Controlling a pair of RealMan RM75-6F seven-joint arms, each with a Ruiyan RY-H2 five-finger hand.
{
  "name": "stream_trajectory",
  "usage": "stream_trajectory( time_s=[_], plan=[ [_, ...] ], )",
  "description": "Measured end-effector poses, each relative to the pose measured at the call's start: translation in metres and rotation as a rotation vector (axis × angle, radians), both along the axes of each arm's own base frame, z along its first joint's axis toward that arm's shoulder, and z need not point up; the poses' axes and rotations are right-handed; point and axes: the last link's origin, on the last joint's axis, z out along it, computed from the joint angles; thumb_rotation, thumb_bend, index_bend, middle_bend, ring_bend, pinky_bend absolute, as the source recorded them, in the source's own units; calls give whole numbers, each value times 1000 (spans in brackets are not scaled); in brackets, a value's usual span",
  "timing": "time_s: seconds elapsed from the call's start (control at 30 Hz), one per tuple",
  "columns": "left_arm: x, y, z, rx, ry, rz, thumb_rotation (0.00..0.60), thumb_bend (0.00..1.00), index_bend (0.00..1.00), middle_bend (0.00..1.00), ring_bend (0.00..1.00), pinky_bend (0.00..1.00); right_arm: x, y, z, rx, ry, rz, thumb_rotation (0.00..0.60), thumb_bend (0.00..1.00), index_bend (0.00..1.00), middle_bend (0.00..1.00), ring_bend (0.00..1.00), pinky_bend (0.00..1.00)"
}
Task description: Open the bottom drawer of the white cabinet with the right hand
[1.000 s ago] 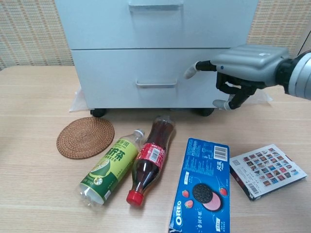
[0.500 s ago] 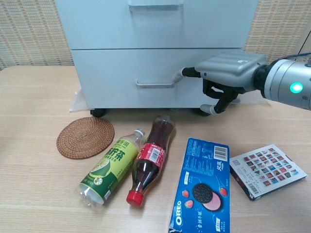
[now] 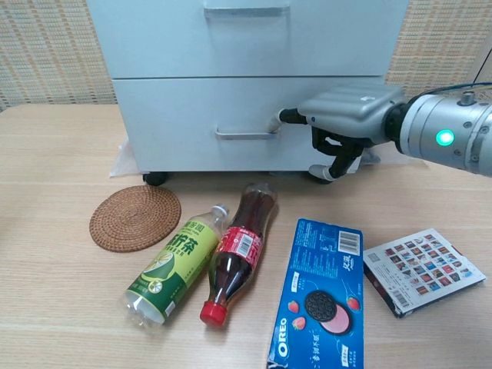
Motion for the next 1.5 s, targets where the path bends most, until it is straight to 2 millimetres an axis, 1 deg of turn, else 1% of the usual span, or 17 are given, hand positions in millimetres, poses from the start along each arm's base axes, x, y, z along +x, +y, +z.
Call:
stream_trajectory(
  time_s=[0.4,0.93,1.5],
  plan=[
    [0,-1,0,-4,2,5,600,338,19,0,26,125,1,8,-3,24,19,18,600,347,116,867,901,819],
    [2,0,-5,-26,2,0,600,339,19,0,26,125,-5,37,2,30,31,55,600,347,116,871,901,819],
    [6,-1,-5,-27,4,-15,600,339,19,0,25,125,-10,57,3,40,37,75,600,346,116,872,902,819]
  ],
)
